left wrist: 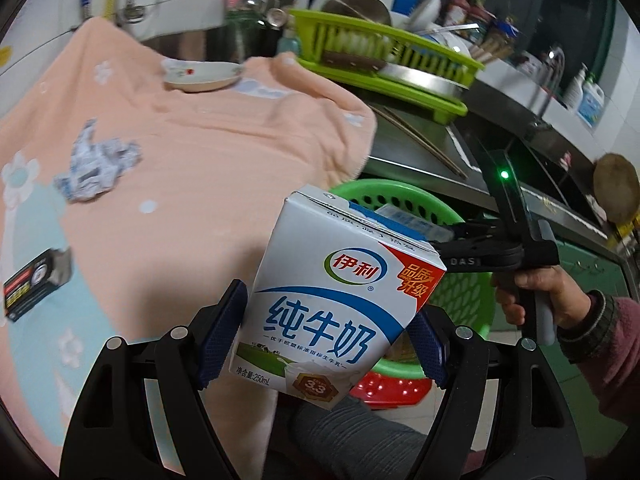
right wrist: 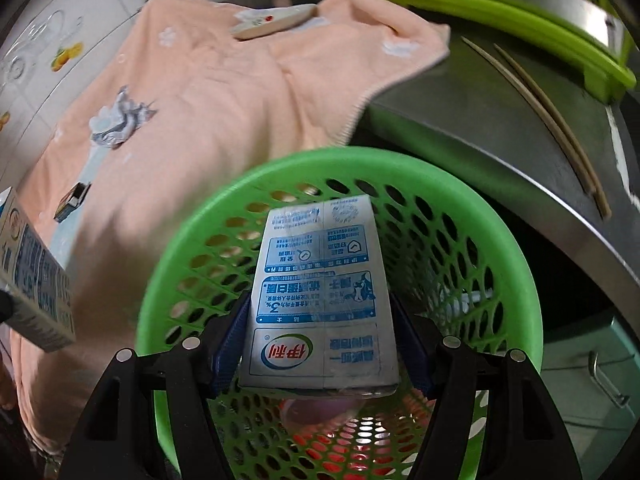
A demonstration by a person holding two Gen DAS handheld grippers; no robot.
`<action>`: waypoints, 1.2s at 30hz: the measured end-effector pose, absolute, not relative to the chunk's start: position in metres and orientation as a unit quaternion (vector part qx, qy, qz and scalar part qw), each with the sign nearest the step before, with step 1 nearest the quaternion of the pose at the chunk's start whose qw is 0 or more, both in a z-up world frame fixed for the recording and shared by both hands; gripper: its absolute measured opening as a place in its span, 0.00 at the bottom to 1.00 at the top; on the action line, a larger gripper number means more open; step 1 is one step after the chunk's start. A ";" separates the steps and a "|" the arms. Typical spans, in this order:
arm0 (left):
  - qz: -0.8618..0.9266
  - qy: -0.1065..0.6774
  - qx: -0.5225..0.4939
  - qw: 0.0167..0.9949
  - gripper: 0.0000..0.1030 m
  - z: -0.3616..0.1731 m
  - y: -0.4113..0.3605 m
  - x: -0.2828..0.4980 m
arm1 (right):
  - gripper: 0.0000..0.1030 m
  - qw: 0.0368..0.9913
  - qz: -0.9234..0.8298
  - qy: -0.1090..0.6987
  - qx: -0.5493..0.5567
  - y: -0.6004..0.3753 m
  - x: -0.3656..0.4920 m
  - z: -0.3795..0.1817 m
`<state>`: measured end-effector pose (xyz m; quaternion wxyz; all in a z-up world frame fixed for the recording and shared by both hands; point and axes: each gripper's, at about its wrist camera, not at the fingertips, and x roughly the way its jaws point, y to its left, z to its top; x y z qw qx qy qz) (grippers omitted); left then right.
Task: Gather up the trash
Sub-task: 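Drop both milk cartons into the green basket with both grippers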
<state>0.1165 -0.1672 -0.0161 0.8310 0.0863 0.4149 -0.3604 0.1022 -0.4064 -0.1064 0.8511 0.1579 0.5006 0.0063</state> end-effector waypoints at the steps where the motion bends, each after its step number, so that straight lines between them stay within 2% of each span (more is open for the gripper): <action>1: -0.366 0.418 0.088 0.827 0.73 -0.019 -0.176 0.116 | 0.63 0.851 0.003 0.501 0.160 -0.410 0.101 -0.108; 7: -0.383 0.436 0.100 0.808 0.73 -0.035 -0.212 0.116 | 0.69 0.853 0.000 0.492 0.172 -0.424 0.090 -0.108; 18: -0.385 0.480 0.116 0.780 0.73 -0.073 -0.270 0.120 | 0.73 0.873 -0.008 0.454 0.180 -0.445 0.056 -0.081; 27: -0.371 0.520 0.121 0.760 0.75 -0.100 -0.282 0.121 | 0.79 0.879 -0.010 0.435 0.197 -0.460 0.038 -0.074; 36: -0.373 0.517 0.118 0.762 0.77 -0.095 -0.273 0.114 | 0.79 0.879 -0.003 0.432 0.199 -0.456 0.040 -0.072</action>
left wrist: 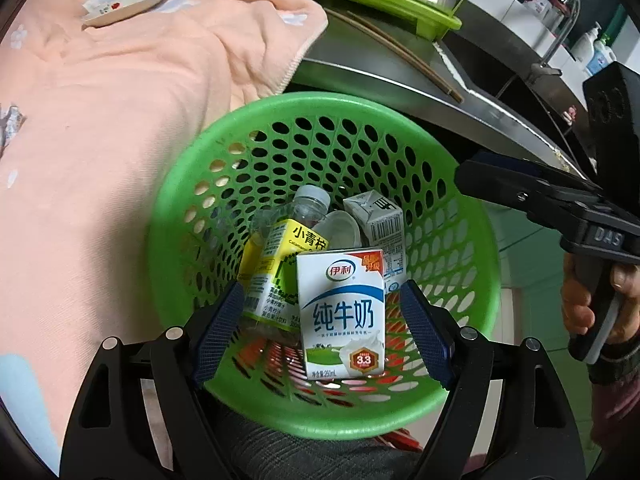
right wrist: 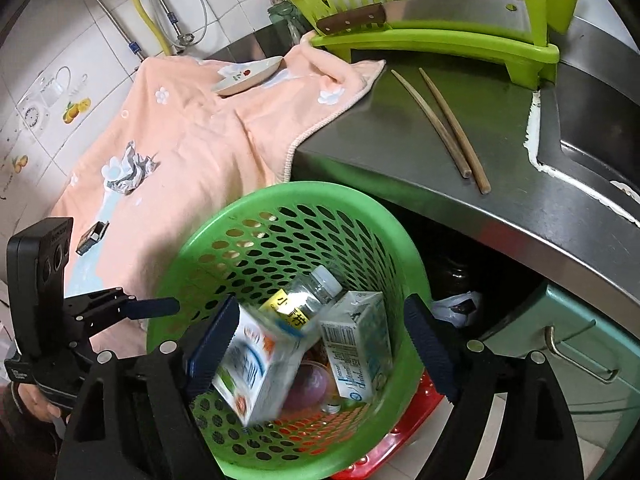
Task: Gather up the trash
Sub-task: 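Drop both milk cartons into the green basket with both grippers, then move both open tools back over the towel toward the remaining trash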
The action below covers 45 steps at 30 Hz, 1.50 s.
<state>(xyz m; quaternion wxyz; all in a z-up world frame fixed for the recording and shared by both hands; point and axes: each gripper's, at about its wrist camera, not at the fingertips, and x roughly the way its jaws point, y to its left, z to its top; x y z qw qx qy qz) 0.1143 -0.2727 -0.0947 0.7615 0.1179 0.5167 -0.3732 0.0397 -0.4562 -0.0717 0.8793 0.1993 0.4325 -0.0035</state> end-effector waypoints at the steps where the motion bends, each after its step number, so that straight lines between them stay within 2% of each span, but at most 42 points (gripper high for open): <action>1: -0.373 0.515 0.117 0.763 0.77 -0.092 -0.269 0.113 | 0.79 0.880 -0.002 0.432 0.198 -0.455 0.041 -0.071; 17: -0.304 0.477 0.079 0.821 0.77 -0.046 -0.156 0.130 | 0.82 0.887 0.072 0.431 0.153 -0.388 0.103 -0.037; 33: -0.211 0.462 0.048 0.860 0.78 -0.031 -0.023 0.167 | 0.87 0.876 0.177 0.436 0.105 -0.278 0.229 -0.015; 45: -0.170 0.446 0.052 0.877 0.79 -0.026 0.045 0.207 | 0.90 0.874 0.225 0.430 0.029 -0.189 0.327 -0.017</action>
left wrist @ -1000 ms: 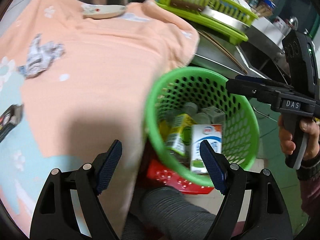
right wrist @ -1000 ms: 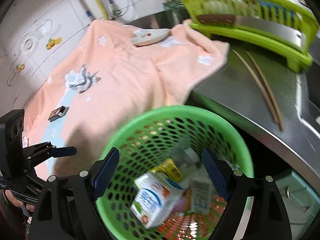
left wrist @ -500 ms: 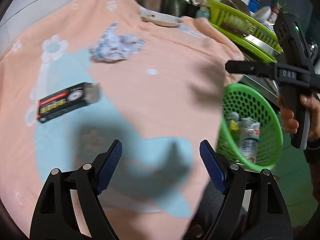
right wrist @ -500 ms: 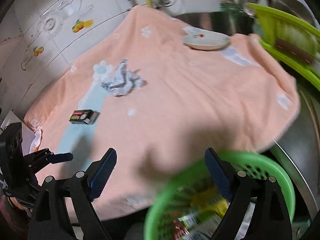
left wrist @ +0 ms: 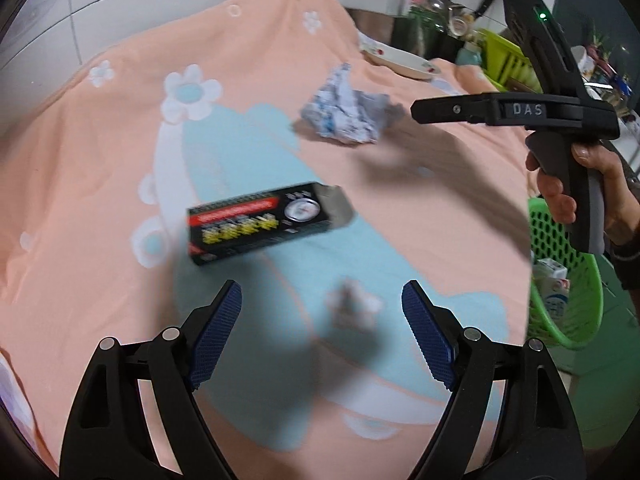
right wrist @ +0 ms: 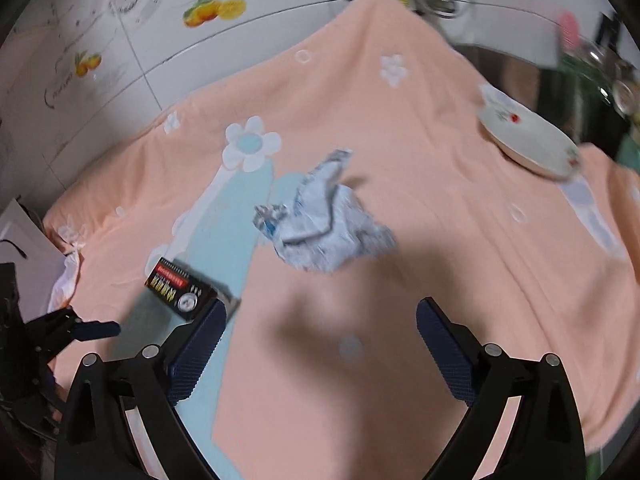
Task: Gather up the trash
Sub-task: 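Move both open tools back over the towel toward the remaining trash, then grasp the black glue box with the left gripper while the right grasps the crumpled foil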
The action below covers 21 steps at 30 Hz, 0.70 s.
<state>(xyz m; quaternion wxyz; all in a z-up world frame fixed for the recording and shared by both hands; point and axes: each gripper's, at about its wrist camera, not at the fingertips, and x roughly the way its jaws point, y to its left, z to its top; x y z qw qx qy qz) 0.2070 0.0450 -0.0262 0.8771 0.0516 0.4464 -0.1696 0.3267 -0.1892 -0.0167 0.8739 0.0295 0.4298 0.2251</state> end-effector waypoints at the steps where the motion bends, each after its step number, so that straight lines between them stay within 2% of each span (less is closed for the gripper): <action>1: -0.169 0.446 0.051 0.878 0.79 -0.026 0.050 0.209 | 0.91 0.874 0.228 0.429 0.024 -0.184 0.333 -0.018; 8: -0.184 0.438 0.071 0.877 0.81 -0.023 0.062 0.229 | 0.92 0.871 0.235 0.431 -0.004 -0.156 0.370 -0.033; 21: -0.244 0.433 0.207 0.843 0.85 -0.037 0.049 0.263 | 0.93 0.857 0.230 0.461 -0.026 -0.138 0.429 -0.063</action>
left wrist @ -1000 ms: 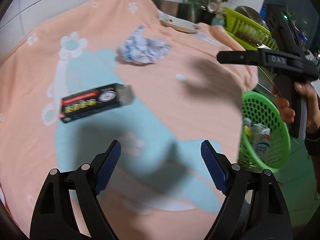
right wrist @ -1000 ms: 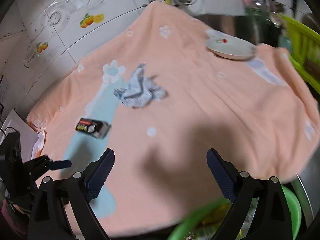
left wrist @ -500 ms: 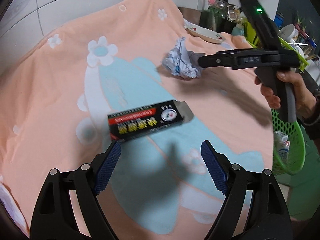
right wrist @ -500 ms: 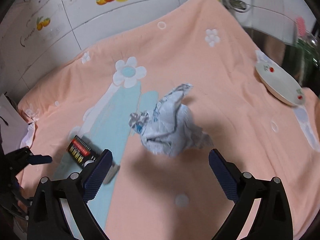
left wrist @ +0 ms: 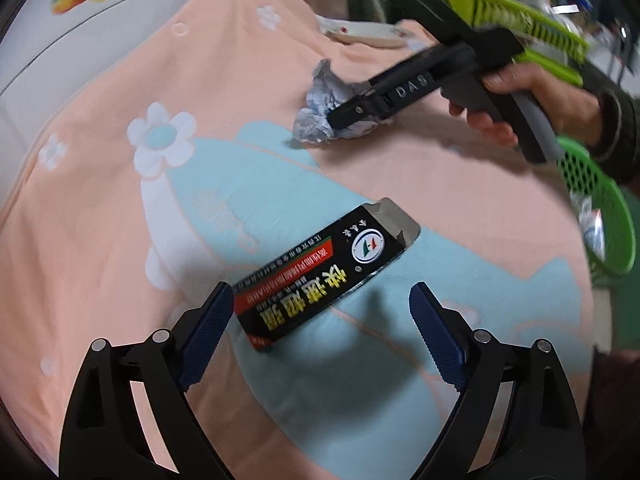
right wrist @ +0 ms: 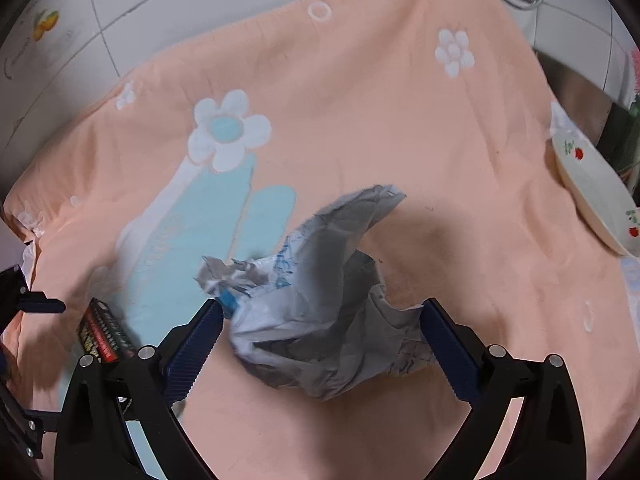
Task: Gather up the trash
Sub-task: 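Grasp the black glue box with the left gripper while the right grasps the crumpled foil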
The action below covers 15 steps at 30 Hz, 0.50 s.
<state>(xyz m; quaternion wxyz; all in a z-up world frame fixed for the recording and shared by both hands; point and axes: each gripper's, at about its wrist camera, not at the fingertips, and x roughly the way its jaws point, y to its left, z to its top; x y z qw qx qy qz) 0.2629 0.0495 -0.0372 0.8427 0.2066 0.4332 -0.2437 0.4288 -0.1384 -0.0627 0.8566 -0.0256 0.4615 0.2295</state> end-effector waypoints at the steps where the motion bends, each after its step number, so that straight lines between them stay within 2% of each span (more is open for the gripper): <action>1: -0.248 0.433 0.213 0.840 0.85 -0.038 0.048 0.266 | 0.93 0.856 0.228 0.463 -0.025 -0.139 0.430 -0.065; 13: -0.296 0.447 0.228 0.813 0.86 -0.050 0.049 0.294 | 0.91 0.859 0.234 0.455 -0.026 -0.136 0.429 -0.073; 15: -0.296 0.450 0.233 0.810 0.86 -0.053 0.046 0.298 | 0.84 0.861 0.232 0.451 -0.031 -0.135 0.427 -0.073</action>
